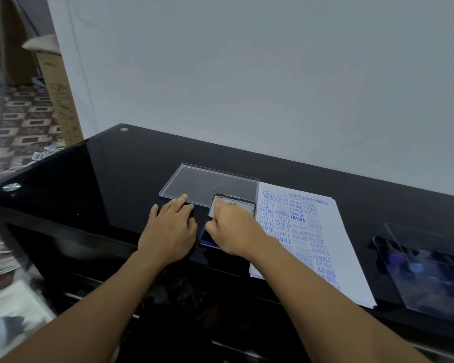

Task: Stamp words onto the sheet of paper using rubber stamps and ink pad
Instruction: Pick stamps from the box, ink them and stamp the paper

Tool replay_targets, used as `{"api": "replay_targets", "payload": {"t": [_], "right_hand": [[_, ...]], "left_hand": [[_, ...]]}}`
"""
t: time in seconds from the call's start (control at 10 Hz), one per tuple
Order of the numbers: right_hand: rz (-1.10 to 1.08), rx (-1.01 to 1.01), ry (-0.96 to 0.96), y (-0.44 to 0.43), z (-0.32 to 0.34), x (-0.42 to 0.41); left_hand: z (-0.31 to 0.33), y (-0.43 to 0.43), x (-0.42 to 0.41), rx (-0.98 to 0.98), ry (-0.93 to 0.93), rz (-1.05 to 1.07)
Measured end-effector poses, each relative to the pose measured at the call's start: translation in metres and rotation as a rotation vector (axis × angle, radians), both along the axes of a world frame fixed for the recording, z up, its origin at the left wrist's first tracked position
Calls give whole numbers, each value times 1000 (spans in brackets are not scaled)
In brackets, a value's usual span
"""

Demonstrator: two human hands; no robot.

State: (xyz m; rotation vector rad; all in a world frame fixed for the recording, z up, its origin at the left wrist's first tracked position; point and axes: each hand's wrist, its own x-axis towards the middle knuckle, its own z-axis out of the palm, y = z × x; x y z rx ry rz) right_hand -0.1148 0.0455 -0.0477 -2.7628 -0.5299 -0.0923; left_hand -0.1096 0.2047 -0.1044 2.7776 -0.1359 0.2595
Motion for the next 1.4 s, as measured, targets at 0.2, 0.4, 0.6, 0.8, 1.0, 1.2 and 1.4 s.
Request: {"api": "replay_targets", "payload": {"t": [0.2, 0.4, 0.6, 0.8, 1.0, 1.2, 1.4], "right_hand": [[-4, -7, 7, 0, 1, 0], [-23, 29, 48, 1, 1, 7], [-10, 8, -8, 1, 0, -1], [-12, 14, 9, 1, 2, -2], [-70, 65, 56, 4, 2, -1], [-86, 79, 68, 6, 4, -6], [-89, 84, 85, 5, 4, -6]], "left_hand": [[1, -1, 0, 5, -1, 0], [1, -1, 0, 13, 3, 3], [-1, 0, 0, 2, 1, -4], [0, 0, 0, 6, 2, -13], [0, 0, 0, 11, 1, -12], [0, 0, 1, 14, -2, -8], [-1, 0, 1, 11, -3, -7]]}}
